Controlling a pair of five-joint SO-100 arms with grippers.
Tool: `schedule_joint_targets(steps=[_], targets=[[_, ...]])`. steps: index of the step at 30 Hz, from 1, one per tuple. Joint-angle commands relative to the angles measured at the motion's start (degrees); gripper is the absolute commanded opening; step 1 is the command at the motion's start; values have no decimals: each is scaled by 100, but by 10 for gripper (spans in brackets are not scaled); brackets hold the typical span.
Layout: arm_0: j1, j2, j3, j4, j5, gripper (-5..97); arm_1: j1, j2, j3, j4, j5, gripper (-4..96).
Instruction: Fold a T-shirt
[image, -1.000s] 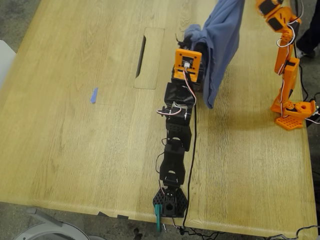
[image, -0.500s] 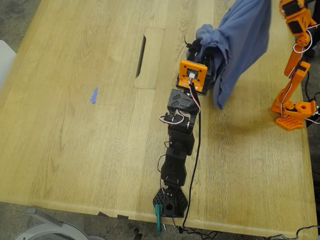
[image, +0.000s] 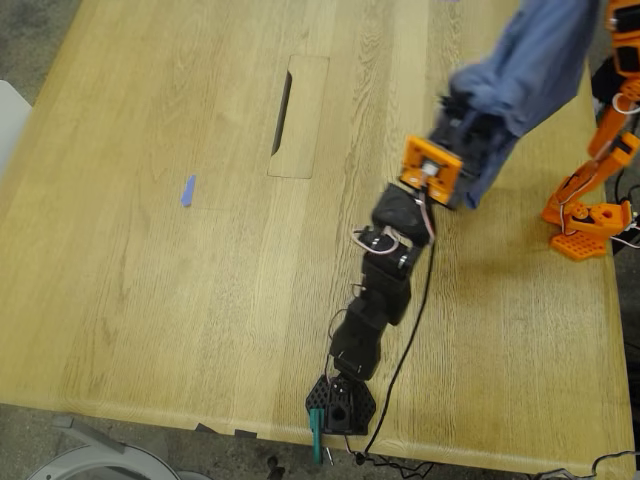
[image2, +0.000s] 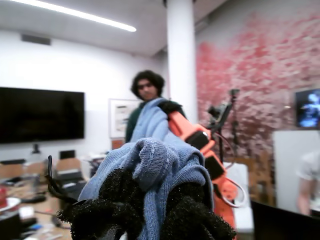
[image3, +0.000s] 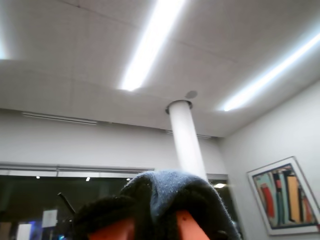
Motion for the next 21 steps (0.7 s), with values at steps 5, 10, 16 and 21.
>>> schedule_joint_targets(steps=[5,10,16,21], targets=[[554,879,-105,211,-229,-2,826,1345,826,826,387,26],[773,756,-132,896,-378,-2,879,1635,1178,1688,387,27],[976,132,-1222,2303,-431,-2,729,2338,2364,2312,343,27],[316,-18,-1222,3357,-580,-2,281,3023,4025,2268,290,26]])
